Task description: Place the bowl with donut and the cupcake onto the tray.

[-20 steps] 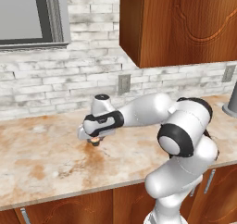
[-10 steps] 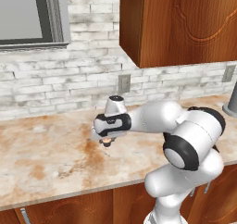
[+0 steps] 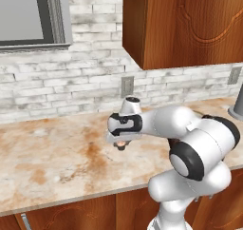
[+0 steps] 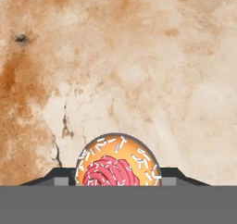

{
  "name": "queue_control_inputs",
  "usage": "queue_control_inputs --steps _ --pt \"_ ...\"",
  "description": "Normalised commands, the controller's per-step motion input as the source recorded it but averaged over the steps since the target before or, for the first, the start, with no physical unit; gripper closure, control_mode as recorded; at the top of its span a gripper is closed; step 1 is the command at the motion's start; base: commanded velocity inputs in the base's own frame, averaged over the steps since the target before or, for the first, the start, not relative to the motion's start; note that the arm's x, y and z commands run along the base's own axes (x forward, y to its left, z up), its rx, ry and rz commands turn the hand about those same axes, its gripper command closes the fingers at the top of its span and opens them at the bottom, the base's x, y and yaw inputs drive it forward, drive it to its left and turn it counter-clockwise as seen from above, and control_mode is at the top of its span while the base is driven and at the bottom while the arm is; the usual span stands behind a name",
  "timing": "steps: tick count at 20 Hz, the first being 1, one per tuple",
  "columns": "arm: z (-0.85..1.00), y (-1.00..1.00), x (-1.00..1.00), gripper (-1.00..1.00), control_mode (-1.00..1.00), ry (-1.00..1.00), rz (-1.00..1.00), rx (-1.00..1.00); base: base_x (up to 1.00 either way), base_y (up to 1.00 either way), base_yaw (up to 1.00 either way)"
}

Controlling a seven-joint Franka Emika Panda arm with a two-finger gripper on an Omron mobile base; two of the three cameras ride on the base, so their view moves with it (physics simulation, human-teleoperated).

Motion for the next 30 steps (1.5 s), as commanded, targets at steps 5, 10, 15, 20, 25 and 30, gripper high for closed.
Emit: queue_control_inputs --steps 5,10,15,20,25,30 --pt "0.02 -0.45 0.0 1.0 -1.0 0.06 0.0 0.0 0.0 0.0 0.0" --pt "0.03 -0.41 0.0 1.0 -1.0 0.05 -0.01 0.0 0.0 0.0 0.0" --pt "0.07 -0.42 0.0 1.0 -1.0 0.0 -0.03 0.0 0.0 0.0 0.0" --pt "0.03 -0.49 0.0 1.0 -1.0 0.0 0.0 0.0 0.0 0.0 0.0" --pt "0.0 -0.5 0.0 1.0 -1.0 0.01 0.0 0.0 0.0 0.0 0.0" --pt "0.0 -0.47 0.0 1.0 -1.0 0.03 0.0 0.0 0.0 0.0 0.0"
